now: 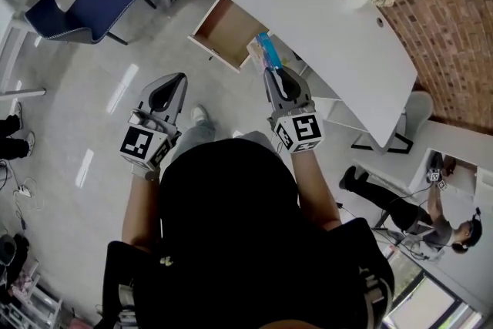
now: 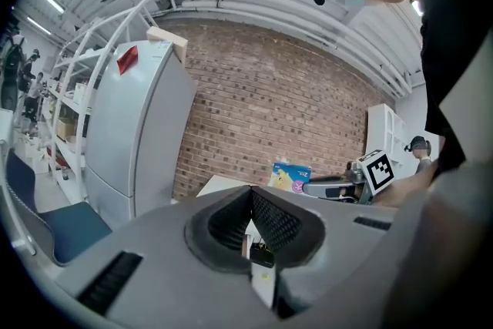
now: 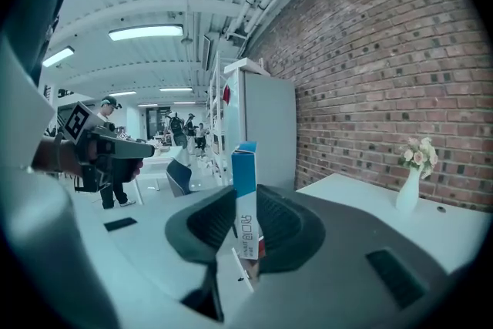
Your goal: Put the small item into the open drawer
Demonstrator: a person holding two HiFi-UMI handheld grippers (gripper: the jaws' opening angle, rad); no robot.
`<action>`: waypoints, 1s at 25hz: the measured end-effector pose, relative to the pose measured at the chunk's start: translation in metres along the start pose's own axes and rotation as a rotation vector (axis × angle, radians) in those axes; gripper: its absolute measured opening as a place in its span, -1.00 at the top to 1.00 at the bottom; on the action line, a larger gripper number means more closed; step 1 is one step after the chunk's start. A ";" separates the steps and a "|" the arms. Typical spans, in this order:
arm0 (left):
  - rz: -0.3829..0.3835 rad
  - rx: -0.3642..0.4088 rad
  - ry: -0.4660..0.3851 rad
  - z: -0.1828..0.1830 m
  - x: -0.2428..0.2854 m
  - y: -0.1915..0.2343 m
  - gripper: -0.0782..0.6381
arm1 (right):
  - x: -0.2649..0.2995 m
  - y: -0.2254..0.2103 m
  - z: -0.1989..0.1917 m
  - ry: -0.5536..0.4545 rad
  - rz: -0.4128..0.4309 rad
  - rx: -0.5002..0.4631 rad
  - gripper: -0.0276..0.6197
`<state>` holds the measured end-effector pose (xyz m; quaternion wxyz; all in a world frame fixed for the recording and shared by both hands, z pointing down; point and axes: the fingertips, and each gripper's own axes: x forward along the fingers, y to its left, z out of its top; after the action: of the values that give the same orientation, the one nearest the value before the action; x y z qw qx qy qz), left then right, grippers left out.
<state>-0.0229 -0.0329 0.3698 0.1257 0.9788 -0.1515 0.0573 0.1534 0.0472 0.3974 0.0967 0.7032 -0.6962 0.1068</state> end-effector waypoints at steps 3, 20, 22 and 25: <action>-0.010 -0.010 0.014 -0.003 0.003 0.020 0.77 | 0.025 0.003 -0.003 0.029 0.000 -0.003 0.64; 0.116 -0.100 0.097 -0.028 0.013 0.052 0.77 | 0.113 -0.011 -0.067 0.253 0.130 -0.019 0.64; 0.147 -0.121 0.105 -0.030 0.016 0.053 0.77 | 0.122 -0.016 -0.078 0.279 0.151 -0.024 0.64; 0.190 -0.136 0.114 -0.036 0.018 0.056 0.77 | 0.138 -0.023 -0.095 0.315 0.178 -0.033 0.64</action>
<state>-0.0262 -0.0799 0.4199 0.1943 0.9443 -0.2399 0.1139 0.1763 -0.0577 0.5286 0.2062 0.6117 -0.7336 0.2122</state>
